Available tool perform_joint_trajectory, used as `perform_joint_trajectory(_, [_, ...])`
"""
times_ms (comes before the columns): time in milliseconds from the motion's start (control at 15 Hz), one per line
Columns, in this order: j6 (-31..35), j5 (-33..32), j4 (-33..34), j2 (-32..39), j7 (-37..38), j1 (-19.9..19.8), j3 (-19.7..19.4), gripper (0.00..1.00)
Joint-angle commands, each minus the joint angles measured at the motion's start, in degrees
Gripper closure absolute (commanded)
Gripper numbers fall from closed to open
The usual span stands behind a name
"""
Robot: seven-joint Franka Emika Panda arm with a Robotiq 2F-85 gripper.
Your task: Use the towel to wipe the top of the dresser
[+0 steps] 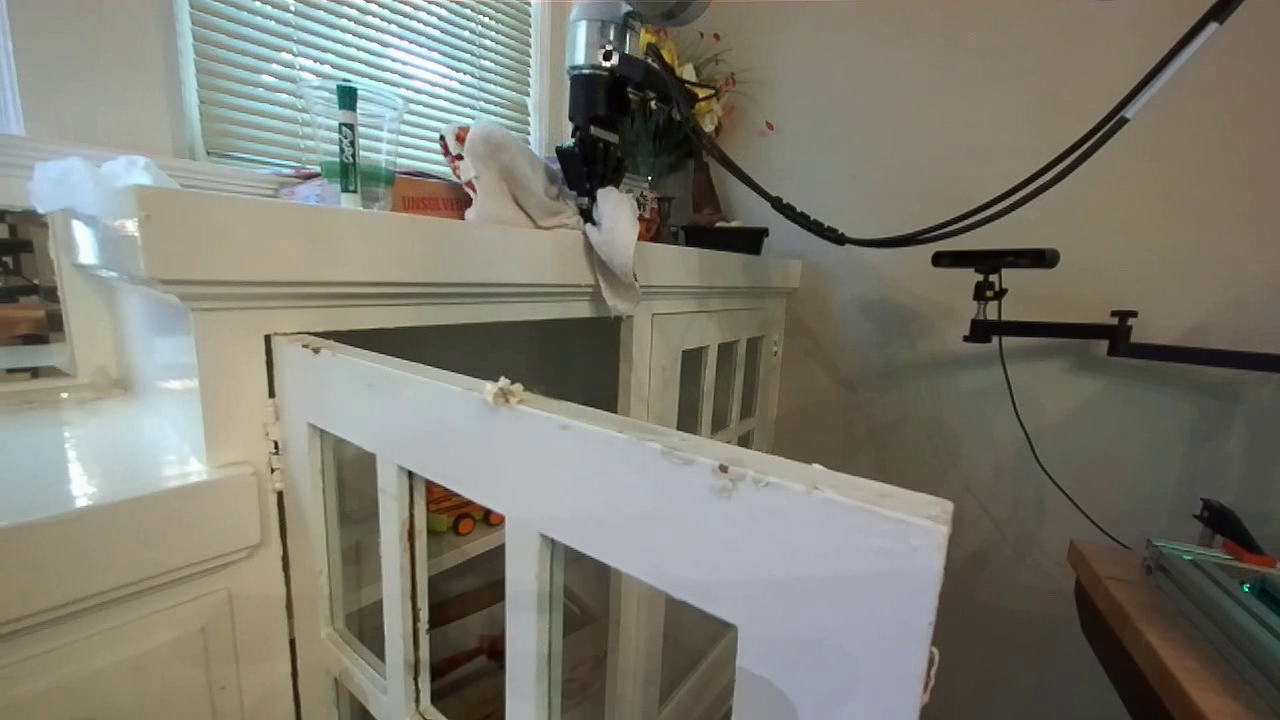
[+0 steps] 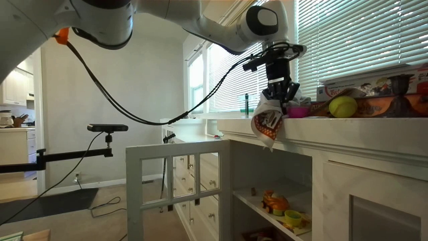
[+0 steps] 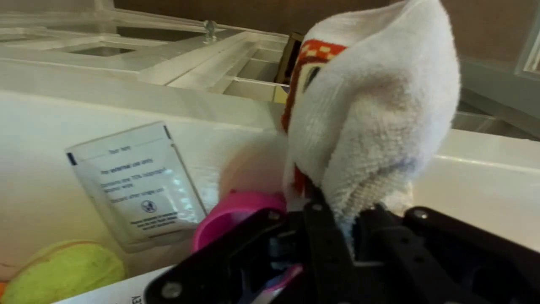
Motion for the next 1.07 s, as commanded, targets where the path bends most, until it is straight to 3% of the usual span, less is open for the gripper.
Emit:
perform_joint_trajectory(0, [-2.09,-4.52,-0.20,0.68,2.08,2.03,-1.81,0.98])
perform_joint_trajectory(467, [4.46,4.18,4.50,3.40,-11.39,-0.54,5.47,0.98])
perform_joint_trajectory(1000, [4.87,16.69,8.97,6.32,-25.28,-5.47,14.79,0.98])
